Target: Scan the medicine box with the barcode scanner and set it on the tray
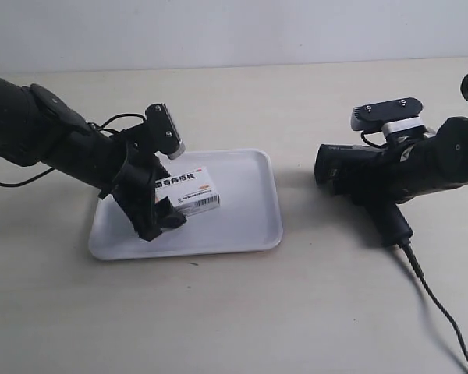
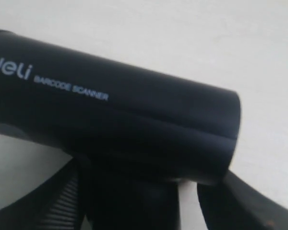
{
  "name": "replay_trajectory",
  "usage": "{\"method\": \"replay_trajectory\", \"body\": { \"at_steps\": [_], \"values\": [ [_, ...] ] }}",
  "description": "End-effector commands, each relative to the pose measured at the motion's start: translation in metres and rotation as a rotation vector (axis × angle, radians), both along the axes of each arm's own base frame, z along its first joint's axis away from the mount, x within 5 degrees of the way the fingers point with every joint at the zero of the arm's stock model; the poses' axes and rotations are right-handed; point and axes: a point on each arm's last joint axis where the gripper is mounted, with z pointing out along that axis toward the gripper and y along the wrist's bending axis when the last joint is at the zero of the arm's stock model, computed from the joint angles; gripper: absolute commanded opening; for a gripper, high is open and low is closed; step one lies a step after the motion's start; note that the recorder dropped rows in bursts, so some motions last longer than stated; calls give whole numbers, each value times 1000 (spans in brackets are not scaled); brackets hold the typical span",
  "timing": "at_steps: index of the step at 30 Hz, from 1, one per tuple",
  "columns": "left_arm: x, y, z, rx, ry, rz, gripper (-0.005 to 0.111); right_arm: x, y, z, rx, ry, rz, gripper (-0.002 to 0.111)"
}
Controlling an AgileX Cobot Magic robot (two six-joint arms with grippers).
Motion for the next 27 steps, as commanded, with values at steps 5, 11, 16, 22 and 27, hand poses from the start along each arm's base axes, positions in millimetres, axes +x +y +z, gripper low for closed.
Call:
{"method": "replay_trajectory", "body": {
  "at_steps": [5, 11, 16, 22, 27],
  "values": [
    [-2, 2, 58, -104, -74, 84, 105, -7, -2, 58, 53, -96, 12, 89],
    [-28, 25, 144, -317, -34, 154, 54, -50, -16, 147, 132, -229, 51, 48],
    [-68, 54, 174, -438, 28, 204, 3, -104, -39, 192, 261, -502, 19, 1],
    [-118, 87, 155, -578, -143, 514, 3, -160, -65, 174, 358, -641, -31, 1],
    [-161, 103, 131, -628, -197, 579, 3, -185, -74, 176, 422, -691, -40, 1]
  ]
}}
